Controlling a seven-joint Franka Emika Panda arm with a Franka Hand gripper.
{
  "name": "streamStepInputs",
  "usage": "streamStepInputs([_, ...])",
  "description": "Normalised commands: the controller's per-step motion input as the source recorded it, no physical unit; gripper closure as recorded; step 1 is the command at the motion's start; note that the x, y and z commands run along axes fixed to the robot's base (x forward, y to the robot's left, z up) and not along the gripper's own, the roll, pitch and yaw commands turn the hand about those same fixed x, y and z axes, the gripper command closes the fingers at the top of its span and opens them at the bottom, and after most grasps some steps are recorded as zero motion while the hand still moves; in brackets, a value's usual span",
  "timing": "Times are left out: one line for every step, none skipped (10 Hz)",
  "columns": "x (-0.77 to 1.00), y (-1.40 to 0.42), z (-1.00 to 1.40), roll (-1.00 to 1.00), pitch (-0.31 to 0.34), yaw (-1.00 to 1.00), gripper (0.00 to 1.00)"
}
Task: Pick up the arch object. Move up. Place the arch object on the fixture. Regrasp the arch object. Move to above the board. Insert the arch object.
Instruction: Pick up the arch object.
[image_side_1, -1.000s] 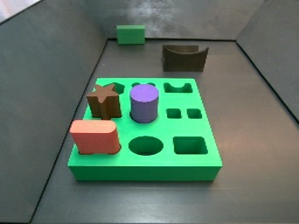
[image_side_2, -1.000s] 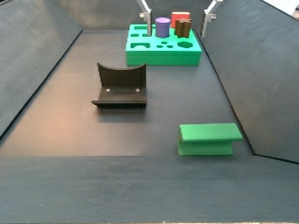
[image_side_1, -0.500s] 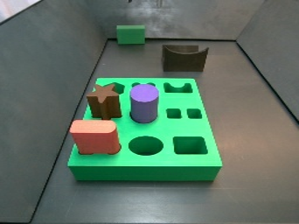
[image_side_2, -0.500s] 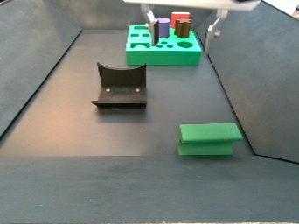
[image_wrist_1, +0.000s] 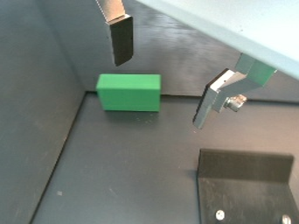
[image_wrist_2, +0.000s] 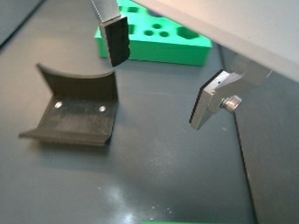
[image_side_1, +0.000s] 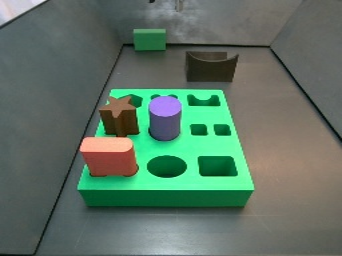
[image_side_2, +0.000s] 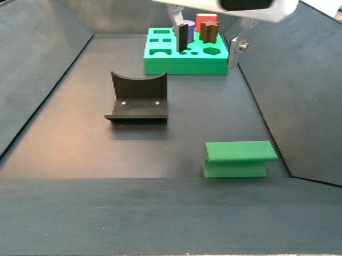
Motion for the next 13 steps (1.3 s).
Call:
streamStepInputs([0.0,0.0,-0.08,0.0,-0.077,-1.0,0.0])
streamStepInputs([0.0,0.0,-0.12,0.0,-0.089,-1.0,0.0])
streamStepInputs([0.0,0.02,-0.25,0.0,-0.134,-1.0,0.0])
streamStepInputs([0.0,0.05,-0.29,0.0,-0.15,-0.98,0.0])
streamStepInputs([-0.01,0.06,-0.29,0.0,-0.154,-0.97,0.0])
streamStepInputs([-0.05,0.13,-0.27,0.0,-0.161,-0.9,0.0])
streamStepInputs([-0.11,0.28,-0.27,0.0,-0.169,-0.73,0.0])
streamStepInputs([-0.19,0.44,-0.31,0.0,-0.151,-0.55,0.0])
streamStepInputs([-0.2,0.46,-0.33,0.0,-0.147,-0.52,0.0])
streamStepInputs([-0.18,0.43,-0.31,0.0,-0.154,-0.55,0.0])
streamStepInputs([-0.13,0.37,-0.26,0.0,-0.179,-0.62,0.0])
streamStepInputs([0.0,0.23,-0.19,0.0,-0.22,-0.8,0.0])
streamStepInputs([0.0,0.15,-0.16,0.0,-0.213,-0.87,0.0])
